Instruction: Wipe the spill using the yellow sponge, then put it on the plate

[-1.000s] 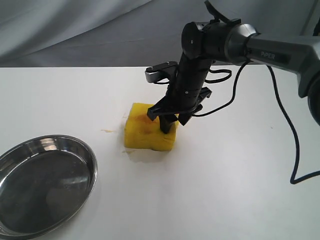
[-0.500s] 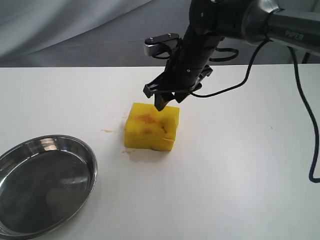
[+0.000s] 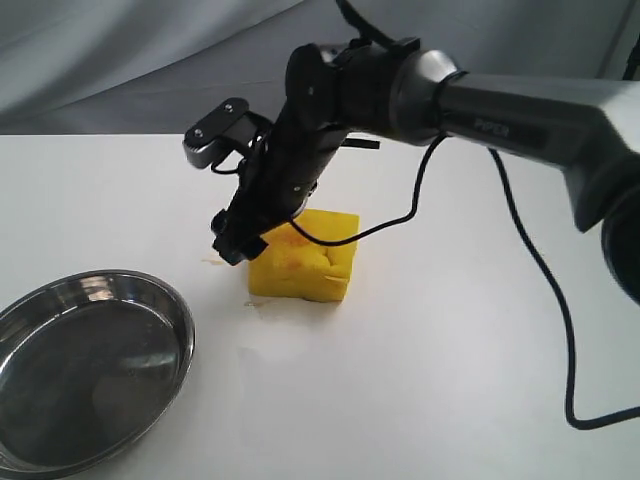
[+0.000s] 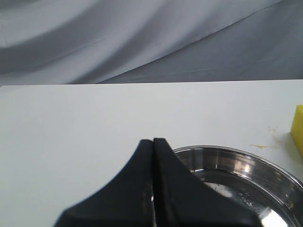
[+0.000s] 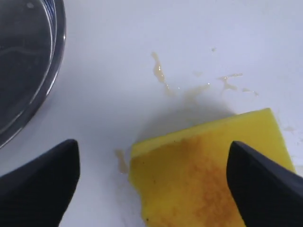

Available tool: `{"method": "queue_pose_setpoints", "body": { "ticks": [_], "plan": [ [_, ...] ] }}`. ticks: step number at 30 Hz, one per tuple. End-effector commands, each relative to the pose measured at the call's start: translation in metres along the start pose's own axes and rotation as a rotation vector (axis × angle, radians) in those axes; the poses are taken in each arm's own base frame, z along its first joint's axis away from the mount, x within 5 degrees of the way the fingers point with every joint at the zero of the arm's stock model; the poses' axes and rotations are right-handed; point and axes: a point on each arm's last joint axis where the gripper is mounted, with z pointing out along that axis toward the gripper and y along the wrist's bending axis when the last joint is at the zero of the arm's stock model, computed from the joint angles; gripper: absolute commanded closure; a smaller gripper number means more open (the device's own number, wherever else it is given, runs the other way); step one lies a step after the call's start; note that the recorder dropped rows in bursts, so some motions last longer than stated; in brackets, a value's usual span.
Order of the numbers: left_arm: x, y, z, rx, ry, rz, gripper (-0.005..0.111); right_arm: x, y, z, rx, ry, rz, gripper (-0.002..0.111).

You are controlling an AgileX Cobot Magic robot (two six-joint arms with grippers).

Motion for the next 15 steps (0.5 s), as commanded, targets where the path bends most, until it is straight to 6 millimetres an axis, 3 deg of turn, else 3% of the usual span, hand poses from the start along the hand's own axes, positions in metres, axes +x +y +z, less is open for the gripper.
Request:
{"method": "queue_pose_setpoints", "body": {
  "ticks": [1,10,15],
  "plan": [
    [0.002,0.0,0.0,0.005,0.003,0.0,0.107,0.007,-0.001,0.017,0.034,0.055,0.009,0.028],
    [0.002,0.0,0.0,0.005,0.003,0.0,0.107,0.028,-0.01,0.038,0.107,0.218,0.024,0.031],
    [0.002,0.0,0.0,0.005,0.003,0.0,0.107,0.028,-0.008,0.039,0.1,0.22,0.028,0.061]
  ]
}}
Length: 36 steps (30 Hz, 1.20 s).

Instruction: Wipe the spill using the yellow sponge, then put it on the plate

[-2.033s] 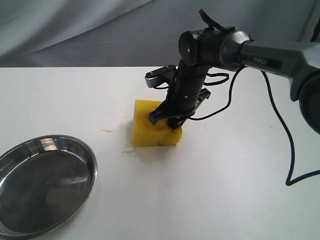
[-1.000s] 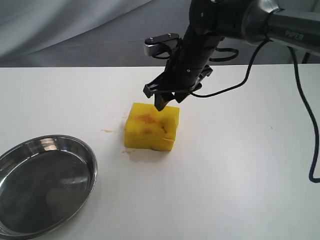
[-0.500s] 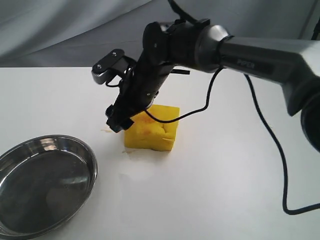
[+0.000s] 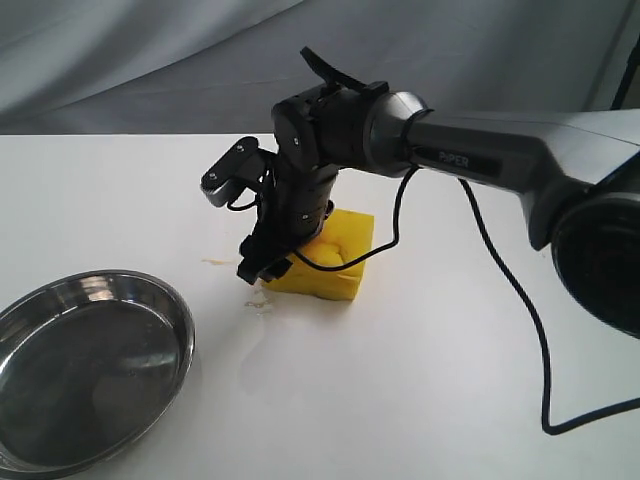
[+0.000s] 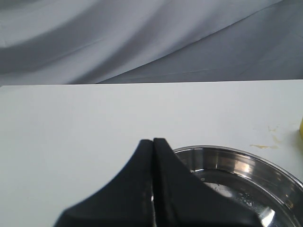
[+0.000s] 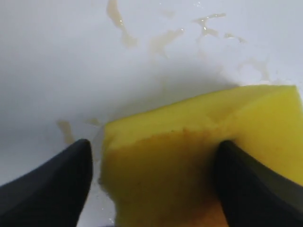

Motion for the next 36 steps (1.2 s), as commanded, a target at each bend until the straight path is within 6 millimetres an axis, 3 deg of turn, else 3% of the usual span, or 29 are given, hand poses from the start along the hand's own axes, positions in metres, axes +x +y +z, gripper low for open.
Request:
{"method": "queue_pose_setpoints", "body": {
  "ticks": [1,7,12,15,19,26,30,36],
  "plan": [
    [0.002,0.0,0.0,0.005,0.003,0.0,0.107,0.007,0.002,0.007,-0.026,0.065,0.013,0.077],
    [0.002,0.0,0.0,0.005,0.003,0.0,0.107,0.01,0.003,0.005,-0.041,0.094,-0.077,0.108],
    [0.002,0.0,0.0,0.005,0.003,0.0,0.107,0.005,0.003,-0.012,-0.054,0.055,-0.203,0.108],
    [0.002,0.0,0.0,0.005,0.003,0.0,0.107,-0.009,0.015,-0.035,-0.171,-0.111,-0.22,0.108],
    [0.002,0.0,0.0,0.005,0.003,0.0,0.107,-0.024,0.025,-0.043,-0.268,-0.292,-0.248,0.108],
    [0.002,0.0,0.0,0.007,0.003,0.001,0.107,-0.031,0.016,-0.004,-0.144,-0.376,-0.201,0.108],
    [0.002,-0.001,0.0,0.01,0.003,0.001,0.107,-0.026,0.014,0.038,-0.104,-0.369,-0.173,0.108],
    [0.002,-0.001,0.0,0.01,0.003,0.001,0.107,-0.017,0.01,0.068,-0.042,-0.337,-0.214,0.108]
  ]
}}
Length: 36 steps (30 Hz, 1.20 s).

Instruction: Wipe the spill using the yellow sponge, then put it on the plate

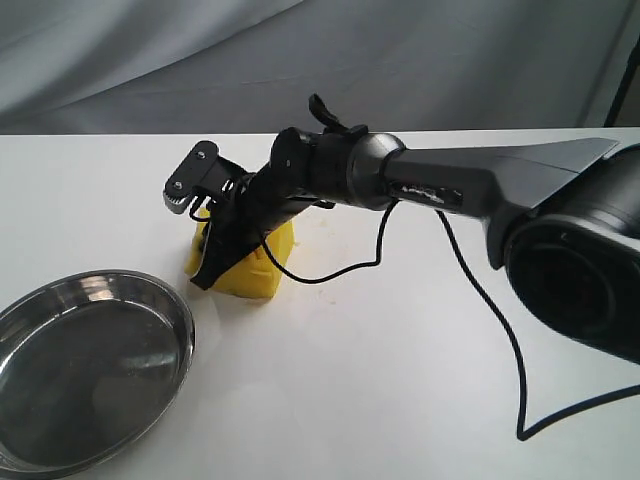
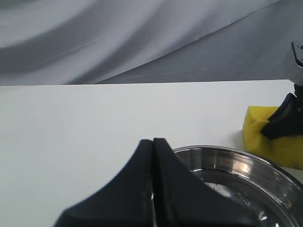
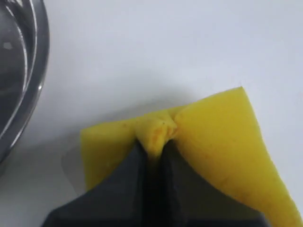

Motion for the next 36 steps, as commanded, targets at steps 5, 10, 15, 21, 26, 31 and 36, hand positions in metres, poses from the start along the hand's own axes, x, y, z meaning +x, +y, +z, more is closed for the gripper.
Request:
{"method": "queue_pose_setpoints", "body": {
  "ticks": [5,10,15,21,26,31,36],
  "plan": [
    [0.002,0.0,0.0,0.005,0.003,0.0,0.107,0.028,-0.014,0.025,0.114,0.08,-0.06,0.108],
    [0.002,0.0,0.0,0.005,0.003,0.0,0.107,0.04,-0.036,0.019,0.192,0.108,0.032,0.108],
    [0.002,0.0,0.0,0.005,0.003,0.0,0.107,0.064,-0.065,0.008,0.206,0.164,0.176,0.108],
    [0.002,0.0,0.0,0.005,0.003,0.0,0.107,0.096,-0.097,-0.008,0.209,0.246,0.305,0.108],
    [0.002,0.0,0.0,0.005,0.003,0.0,0.107,0.108,-0.101,-0.013,0.177,0.309,0.324,0.108],
    [0.002,0.0,0.0,0.005,0.003,0.0,0.107,0.097,-0.077,-0.006,0.07,0.352,0.199,0.108],
    [0.002,0.0,0.0,0.005,0.003,0.0,0.107,0.076,-0.034,0.007,-0.054,0.386,0.124,0.108]
  ]
}}
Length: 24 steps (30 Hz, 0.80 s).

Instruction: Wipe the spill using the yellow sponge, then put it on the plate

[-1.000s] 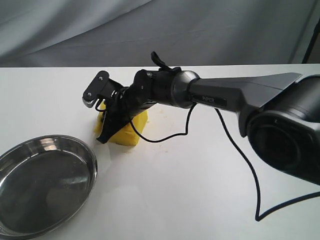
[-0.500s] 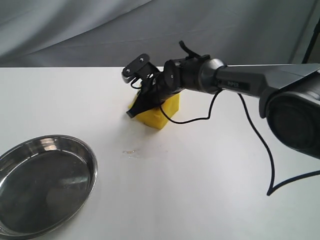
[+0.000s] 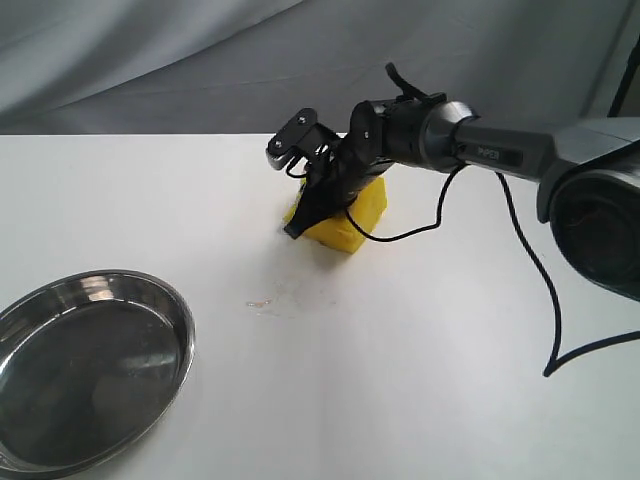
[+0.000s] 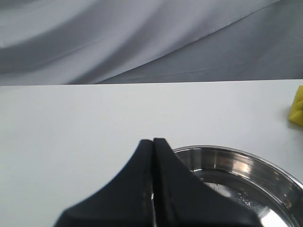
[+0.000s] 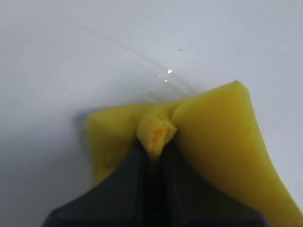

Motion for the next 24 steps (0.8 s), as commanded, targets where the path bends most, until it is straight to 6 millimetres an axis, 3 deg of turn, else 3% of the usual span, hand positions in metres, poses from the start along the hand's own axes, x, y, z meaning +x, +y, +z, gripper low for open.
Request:
{"method": "queue_pose_setpoints", "body": {
  "ticks": [1,8,12,19,24],
  "plan": [
    [0.002,0.0,0.0,0.005,0.003,0.0,0.107,0.018,0.063,0.019,-0.233,0.233,-0.087,0.108],
    [0.002,0.0,0.0,0.005,0.003,0.0,0.107,0.006,0.122,0.013,-0.408,0.278,-0.1,0.108],
    [0.002,0.0,0.0,0.005,0.003,0.0,0.107,-0.002,0.14,0.006,-0.443,0.277,-0.11,0.108],
    [0.002,0.0,0.0,0.005,0.003,0.0,0.107,-0.014,0.154,-0.017,-0.586,0.264,-0.007,0.108],
    [0.002,0.0,0.0,0.005,0.003,0.0,0.107,-0.014,0.146,-0.017,-0.544,0.259,-0.007,0.108]
  ]
}}
